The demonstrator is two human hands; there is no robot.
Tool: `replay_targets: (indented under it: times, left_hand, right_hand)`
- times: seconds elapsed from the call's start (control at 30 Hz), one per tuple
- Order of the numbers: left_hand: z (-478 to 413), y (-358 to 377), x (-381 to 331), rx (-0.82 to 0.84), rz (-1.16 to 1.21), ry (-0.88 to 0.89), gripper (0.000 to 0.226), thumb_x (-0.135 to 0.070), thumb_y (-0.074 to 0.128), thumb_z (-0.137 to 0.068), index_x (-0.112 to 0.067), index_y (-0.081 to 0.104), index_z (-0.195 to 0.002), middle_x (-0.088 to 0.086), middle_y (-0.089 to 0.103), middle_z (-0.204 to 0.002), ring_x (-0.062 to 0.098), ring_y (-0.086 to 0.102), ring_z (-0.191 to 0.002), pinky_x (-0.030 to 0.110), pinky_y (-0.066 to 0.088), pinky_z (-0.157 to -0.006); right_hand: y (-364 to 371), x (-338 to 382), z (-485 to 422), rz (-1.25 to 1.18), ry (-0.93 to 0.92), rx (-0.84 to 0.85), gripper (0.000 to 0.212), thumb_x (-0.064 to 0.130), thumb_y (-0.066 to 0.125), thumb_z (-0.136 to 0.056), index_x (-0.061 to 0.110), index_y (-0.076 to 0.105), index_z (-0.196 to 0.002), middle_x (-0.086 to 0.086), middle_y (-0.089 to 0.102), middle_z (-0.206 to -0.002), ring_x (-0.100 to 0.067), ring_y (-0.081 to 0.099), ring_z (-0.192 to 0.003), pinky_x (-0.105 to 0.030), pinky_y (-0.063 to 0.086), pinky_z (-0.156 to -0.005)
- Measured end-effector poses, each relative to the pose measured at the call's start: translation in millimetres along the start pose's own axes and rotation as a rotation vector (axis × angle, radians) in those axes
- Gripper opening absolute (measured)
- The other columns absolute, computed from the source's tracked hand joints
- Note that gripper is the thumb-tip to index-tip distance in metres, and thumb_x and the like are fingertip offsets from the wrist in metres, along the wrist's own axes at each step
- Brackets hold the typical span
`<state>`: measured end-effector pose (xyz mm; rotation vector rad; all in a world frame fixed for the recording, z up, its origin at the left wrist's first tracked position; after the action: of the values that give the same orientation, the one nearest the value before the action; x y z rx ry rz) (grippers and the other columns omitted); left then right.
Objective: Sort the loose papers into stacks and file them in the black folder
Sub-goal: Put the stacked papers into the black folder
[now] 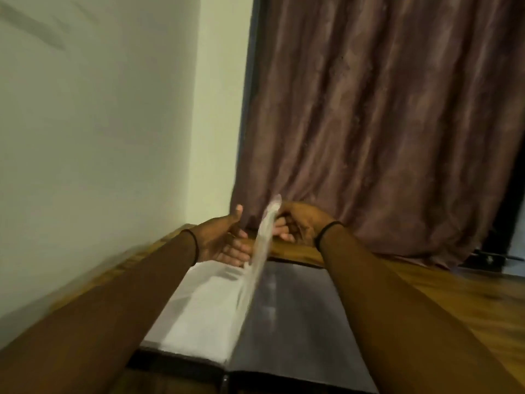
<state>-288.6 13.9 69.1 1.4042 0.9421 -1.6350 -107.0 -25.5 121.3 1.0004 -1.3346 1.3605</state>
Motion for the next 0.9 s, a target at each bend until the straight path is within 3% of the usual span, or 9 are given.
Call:
replay_targets:
  times: [0.1,0.2,0.23,0.3,0.37,0.47,0.57,0.67,0.9]
  left_hand:
    - [26.7,-62.9,-7.9,-0.097,0.095,0.013,0.094,-0.081,0.04,-0.08,0.001,0.056,-0.123,0.02,0.063,-0.107,0.031,0.065,-0.084,0.04,0.057,-0.072]
    - [58.7,-117.2,-7.2,-0.308,0.015,-0.002,0.08,-0.076,0.044,-0.082,0.001,0.061,-0.099,0.017,0.06,-0.091,0.027,0.058,-0.072,0.035,0.05,-0.071]
    - [69.5,-127.5,-1.8,-0.366,-0.077,-0.046,0.077,-0.075,0.045,-0.083,-0.001,0.06,-0.099,0.015,0.059,-0.088,0.025,0.056,-0.069,0.032,0.048,-0.066]
    - [75.4,-139.5,14.0,-0.45,-0.284,-0.12,0.076,-0.073,0.049,-0.083,-0.003,0.059,-0.109,0.015,0.063,-0.093,0.025,0.058,-0.073,0.031,0.049,-0.063]
    - [68.6,-141.9,31.6,-0.529,-0.589,-0.169,0.085,-0.075,0.054,-0.079,-0.001,0.058,-0.119,0.017,0.065,-0.106,0.03,0.063,-0.088,0.034,0.051,-0.075]
    - [53.2,-130.7,58.4,-0.578,-0.922,-0.23,0.077,-0.066,0.05,-0.087,-0.005,0.051,-0.134,0.015,0.057,-0.132,0.03,0.056,-0.117,0.031,0.043,-0.092]
    - [42.3,-125.6,73.8,-0.618,-1.128,-0.28,0.077,-0.069,0.052,-0.084,-0.016,0.047,-0.139,0.012,0.055,-0.132,0.027,0.056,-0.116,0.031,0.045,-0.094]
    - [29.4,-131.5,77.7,-0.567,-1.266,-0.36,0.087,-0.074,0.051,-0.081,-0.023,0.031,-0.149,0.014,0.045,-0.142,0.03,0.046,-0.127,0.038,0.039,-0.105]
    - [3.9,-157.1,90.7,-0.665,-1.305,-0.42,0.104,-0.088,0.049,-0.067,-0.021,0.032,-0.146,0.016,0.037,-0.143,0.034,0.038,-0.131,0.043,0.033,-0.108]
  right_hand:
    - [73.5,10.5,-2.7,0.021,-0.065,0.174,0.031,0.027,0.043,-0.101,0.009,0.066,-0.088,0.0,0.073,-0.07,-0.009,0.065,-0.054,-0.019,0.048,-0.045]
    - [128.3,0.2,-4.4,-0.03,-0.092,0.252,0.018,0.018,0.052,-0.097,0.006,0.066,-0.099,-0.01,0.068,-0.084,-0.02,0.063,-0.065,-0.027,0.046,-0.055]
    - [139.3,-7.0,-8.8,0.036,-0.115,0.218,0.015,0.011,0.051,-0.097,0.006,0.065,-0.098,-0.012,0.066,-0.085,-0.022,0.061,-0.067,-0.029,0.045,-0.058]
    - [141.3,-24.7,-21.1,0.397,-0.198,-0.062,0.022,0.006,0.046,-0.097,0.004,0.066,-0.104,-0.013,0.067,-0.102,-0.028,0.064,-0.088,-0.032,0.048,-0.072]
    - [140.7,-50.4,-27.6,0.678,-0.282,-0.19,0.032,0.025,0.044,-0.099,0.009,0.063,-0.12,-0.01,0.062,-0.124,-0.03,0.059,-0.114,-0.033,0.045,-0.089]
    - [149.1,-101.6,-43.7,0.954,-0.178,-0.012,0.068,0.065,0.031,-0.093,0.026,0.039,-0.147,-0.006,0.032,-0.158,-0.032,0.028,-0.144,-0.045,0.023,-0.117]
    - [158.9,-125.0,-50.7,1.034,-0.126,0.058,0.068,0.069,0.019,-0.094,0.037,0.016,-0.154,-0.002,0.003,-0.165,-0.039,-0.004,-0.15,-0.057,0.002,-0.119]
    - [162.1,-129.5,-58.7,1.107,-0.151,0.048,0.064,0.067,0.017,-0.096,0.04,0.013,-0.154,0.004,0.001,-0.165,-0.037,-0.006,-0.15,-0.059,-0.001,-0.118]
    - [165.0,-129.5,-87.8,1.172,-0.186,0.031,0.063,0.066,0.015,-0.097,0.041,0.011,-0.154,0.007,0.0,-0.165,-0.035,-0.004,-0.151,-0.061,0.001,-0.117]
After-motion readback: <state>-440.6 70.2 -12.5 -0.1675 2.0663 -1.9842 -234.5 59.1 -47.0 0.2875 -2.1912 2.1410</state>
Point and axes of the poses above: each hand's wrist, its own z-axis away from the middle knuckle, its own y-axis out of the palm, x = y × z, the point moved 4 cm from there along -z, towards the middle knuckle
